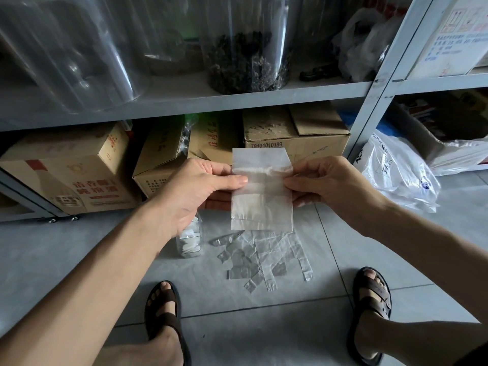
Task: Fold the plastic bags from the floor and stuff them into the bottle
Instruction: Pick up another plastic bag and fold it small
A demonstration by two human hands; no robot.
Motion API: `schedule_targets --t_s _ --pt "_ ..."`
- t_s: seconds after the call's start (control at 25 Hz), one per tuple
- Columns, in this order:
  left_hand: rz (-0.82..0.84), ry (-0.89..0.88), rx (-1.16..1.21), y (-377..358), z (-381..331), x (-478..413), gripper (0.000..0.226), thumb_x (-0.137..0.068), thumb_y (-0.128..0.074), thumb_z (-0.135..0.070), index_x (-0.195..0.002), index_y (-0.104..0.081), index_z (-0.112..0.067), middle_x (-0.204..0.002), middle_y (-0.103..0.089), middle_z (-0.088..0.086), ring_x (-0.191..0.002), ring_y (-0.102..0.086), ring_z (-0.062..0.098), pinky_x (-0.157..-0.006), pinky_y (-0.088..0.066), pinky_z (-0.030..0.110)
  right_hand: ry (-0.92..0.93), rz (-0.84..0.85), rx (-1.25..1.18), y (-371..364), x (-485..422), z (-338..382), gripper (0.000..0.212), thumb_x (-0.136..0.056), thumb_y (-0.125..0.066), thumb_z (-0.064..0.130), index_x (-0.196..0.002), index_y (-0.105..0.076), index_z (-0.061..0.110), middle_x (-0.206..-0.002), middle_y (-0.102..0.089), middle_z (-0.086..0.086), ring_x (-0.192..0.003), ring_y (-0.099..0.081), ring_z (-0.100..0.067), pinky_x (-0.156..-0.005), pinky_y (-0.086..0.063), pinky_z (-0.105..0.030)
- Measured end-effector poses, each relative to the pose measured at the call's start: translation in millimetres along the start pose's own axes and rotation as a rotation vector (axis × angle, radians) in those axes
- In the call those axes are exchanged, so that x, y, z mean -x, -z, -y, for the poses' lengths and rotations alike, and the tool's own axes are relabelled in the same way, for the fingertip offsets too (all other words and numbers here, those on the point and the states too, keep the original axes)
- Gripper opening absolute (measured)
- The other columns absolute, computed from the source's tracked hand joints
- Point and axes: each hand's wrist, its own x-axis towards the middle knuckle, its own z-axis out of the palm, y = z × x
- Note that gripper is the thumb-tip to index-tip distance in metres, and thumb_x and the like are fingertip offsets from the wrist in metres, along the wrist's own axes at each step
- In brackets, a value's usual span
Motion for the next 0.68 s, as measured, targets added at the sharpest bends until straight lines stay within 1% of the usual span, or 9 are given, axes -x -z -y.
schedule_targets --t_s 0.16,0.32,0.4,0.48,0.52,0.6,0.68 --pt "0.017 -0.005 0.063 1.3 -2.7 1.8 0.012 -0.081 -0.069 0.005 -0.087 -0.072 -0.005 -0.071 -0.074 0.004 -0.055 -0.068 0.009 -0.046 -0.053 0.019 -0.017 0.024 -0.159 0.9 -0.9 2.2 0.009 -0.073 -0.072 0.009 -0.082 -0.074 0.011 -0.077 -0.072 -0.009 -0.068 -0.068 -0.017 -0.064 -0.059 -0.026" --pt "0.013 -0.007 0.123 2.7 -2.0 0.0 0.019 -0.082 -0.064 0.009 -0.094 -0.072 -0.003 -0.074 -0.076 0.005 -0.059 -0.071 0.011 -0.048 -0.054 0.02 -0.015 0.04 -0.249 1.4 -2.2 2.7 0.012 -0.074 -0.068 0.005 -0.074 -0.077 0.013 -0.078 -0.073 -0.008 -0.067 -0.069 -0.016 -0.062 -0.058 -0.025" --pt "0.041 -0.008 0.142 3.2 -1.7 0.0 0.02 -0.078 -0.066 0.005 -0.095 -0.073 -0.003 -0.075 -0.076 0.006 -0.058 -0.071 0.011 -0.048 -0.055 0.02 -0.007 0.05 -0.267 1.6 -2.4 2.3 0.014 -0.075 -0.066 0.004 -0.073 -0.077 0.013 -0.078 -0.073 -0.008 -0.067 -0.069 -0.016 -0.062 -0.058 -0.024" --pt "0.09 -0.01 0.15 3.3 -2.2 1.5 0.016 -0.075 -0.066 -0.001 -0.082 -0.078 -0.008 -0.073 -0.075 0.006 -0.055 -0.069 0.01 -0.047 -0.055 0.02 0.007 0.057 -0.264 1.7 -1.8 2.2 0.012 -0.075 -0.064 0.006 -0.074 -0.076 0.011 -0.077 -0.072 -0.008 -0.066 -0.068 -0.014 -0.061 -0.057 -0.023" --pt "0.104 -0.012 0.135 3.3 -2.7 2.3 0.017 -0.078 -0.064 -0.001 -0.075 -0.079 -0.01 -0.074 -0.075 0.005 -0.056 -0.069 0.009 -0.047 -0.055 0.019 0.013 0.054 -0.255 1.8 -1.4 2.3 0.011 -0.075 -0.064 0.006 -0.076 -0.075 0.008 -0.077 -0.072 -0.008 -0.066 -0.068 -0.013 -0.061 -0.057 -0.021" --pt "0.107 -0.011 0.095 2.8 -3.6 2.9 0.036 -0.09 -0.056 0.005 -0.068 -0.079 -0.012 -0.077 -0.075 0.003 -0.058 -0.068 0.008 -0.048 -0.055 0.019 0.018 0.043 -0.227 2.2 -1.4 2.5 0.012 -0.079 -0.062 0.003 -0.079 -0.074 0.007 -0.079 -0.072 -0.009 -0.068 -0.067 -0.013 -0.064 -0.058 -0.021" --pt "0.096 -0.004 0.086 2.0 -3.9 2.8 0.046 -0.095 -0.048 0.008 -0.066 -0.078 -0.012 -0.078 -0.076 0.002 -0.058 -0.068 0.007 -0.048 -0.054 0.019 0.022 0.038 -0.2 2.9 -2.6 1.4 0.022 -0.087 -0.058 -0.005 -0.078 -0.074 0.008 -0.082 -0.072 -0.01 -0.071 -0.067 -0.017 -0.069 -0.06 -0.024"
